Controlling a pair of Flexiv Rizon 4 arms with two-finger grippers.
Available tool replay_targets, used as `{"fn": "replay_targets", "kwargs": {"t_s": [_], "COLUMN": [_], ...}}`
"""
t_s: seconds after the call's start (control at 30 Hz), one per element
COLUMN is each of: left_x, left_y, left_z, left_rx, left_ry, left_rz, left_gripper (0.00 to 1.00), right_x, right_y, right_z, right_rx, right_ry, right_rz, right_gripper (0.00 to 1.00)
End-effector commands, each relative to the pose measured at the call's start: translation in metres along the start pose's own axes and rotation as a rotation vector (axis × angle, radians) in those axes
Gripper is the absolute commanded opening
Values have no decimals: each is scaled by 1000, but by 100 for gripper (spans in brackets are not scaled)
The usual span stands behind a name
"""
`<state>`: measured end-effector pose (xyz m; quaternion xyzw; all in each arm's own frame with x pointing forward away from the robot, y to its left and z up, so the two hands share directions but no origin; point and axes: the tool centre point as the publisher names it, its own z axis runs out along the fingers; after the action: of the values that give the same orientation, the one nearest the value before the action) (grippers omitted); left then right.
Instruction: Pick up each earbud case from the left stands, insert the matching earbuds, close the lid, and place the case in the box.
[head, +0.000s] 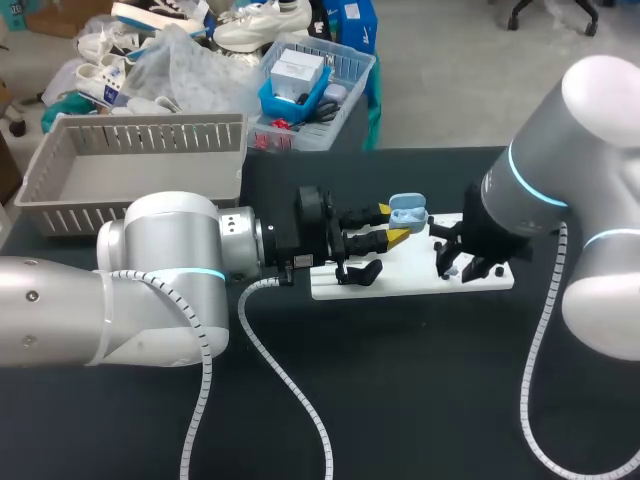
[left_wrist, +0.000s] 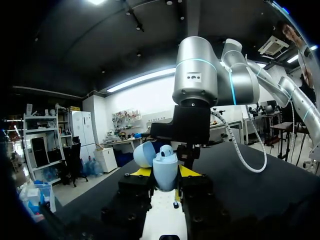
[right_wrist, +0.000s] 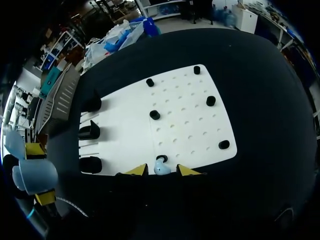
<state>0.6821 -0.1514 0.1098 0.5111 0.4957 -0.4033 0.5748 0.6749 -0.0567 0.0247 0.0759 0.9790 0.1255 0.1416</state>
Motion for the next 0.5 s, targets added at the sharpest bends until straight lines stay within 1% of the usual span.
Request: {"fn": "replay_targets", "kwargs": {"t_s": [0.03, 0.17, 0.27, 0.5], "left_x": [0, 0, 0, 0], "left_y": [-1, -1, -1, -1], "left_z": [0, 0, 0, 0], "left_rx": [-4, -4, -4, -4], "left_ry": [0, 0, 0, 0], "left_rz": [1, 1, 1, 1], "left_gripper": [0, 0, 0, 0], "right_x": [-1, -1, -1, 0], "right_y": [0, 1, 1, 1], "right_z": [1, 1, 2, 5], "right_rx": [1, 1, 0, 2], "right_ry": [-1, -2, -1, 5], "right_rz": [2, 3, 3, 5], "right_gripper": [31, 29, 24, 22]}}
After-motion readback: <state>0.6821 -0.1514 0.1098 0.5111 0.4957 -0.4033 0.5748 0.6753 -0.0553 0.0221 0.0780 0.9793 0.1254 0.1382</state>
